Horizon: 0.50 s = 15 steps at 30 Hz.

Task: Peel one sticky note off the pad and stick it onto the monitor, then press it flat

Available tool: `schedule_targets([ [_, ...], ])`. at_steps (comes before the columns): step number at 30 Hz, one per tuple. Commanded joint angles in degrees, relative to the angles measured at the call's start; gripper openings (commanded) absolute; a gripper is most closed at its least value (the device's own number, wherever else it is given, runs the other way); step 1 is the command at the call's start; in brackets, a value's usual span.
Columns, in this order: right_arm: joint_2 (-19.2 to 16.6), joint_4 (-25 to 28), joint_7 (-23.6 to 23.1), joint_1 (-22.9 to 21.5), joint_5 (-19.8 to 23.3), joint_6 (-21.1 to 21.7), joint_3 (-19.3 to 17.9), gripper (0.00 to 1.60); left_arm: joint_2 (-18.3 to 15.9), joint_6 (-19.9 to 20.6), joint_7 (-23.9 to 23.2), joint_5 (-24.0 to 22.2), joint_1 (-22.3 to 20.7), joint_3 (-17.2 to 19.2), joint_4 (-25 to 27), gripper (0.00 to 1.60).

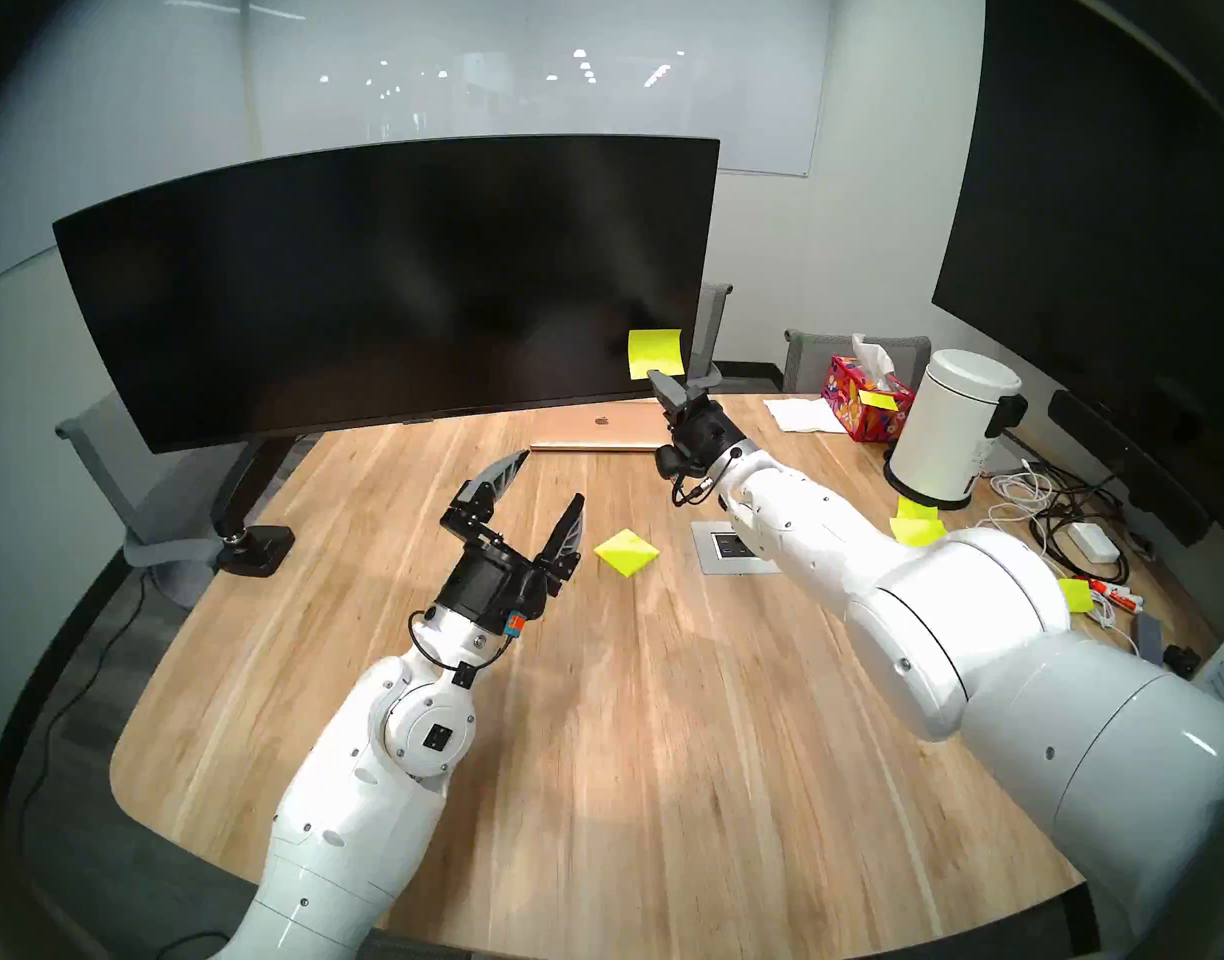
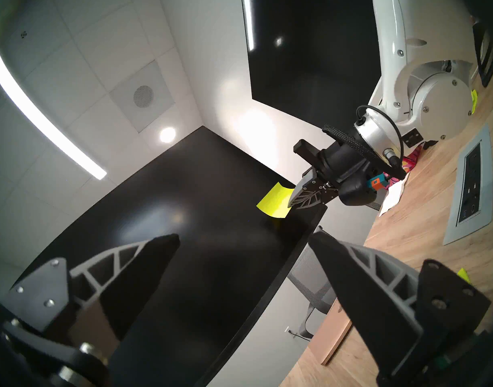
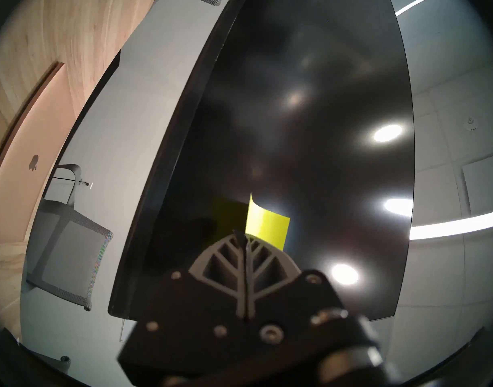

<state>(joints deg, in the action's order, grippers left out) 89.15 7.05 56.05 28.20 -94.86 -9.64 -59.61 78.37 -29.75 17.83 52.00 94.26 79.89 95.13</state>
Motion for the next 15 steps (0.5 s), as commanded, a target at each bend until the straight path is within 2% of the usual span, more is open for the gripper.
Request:
schedule_targets([
  [1, 0.4, 1.1, 0.8, -1.7, 0.4, 0.0, -0.5, 0.00, 0.1, -0.1, 0.2, 0.1, -0.2, -0.1, 1.3, 1.60],
  [15, -0.4, 1.6, 4.7, -0.6, -0.4, 0.4, -0.3, 0.00, 0.2, 0.0, 0.2, 0.1, -0.1, 0.0, 1.4, 1.60],
])
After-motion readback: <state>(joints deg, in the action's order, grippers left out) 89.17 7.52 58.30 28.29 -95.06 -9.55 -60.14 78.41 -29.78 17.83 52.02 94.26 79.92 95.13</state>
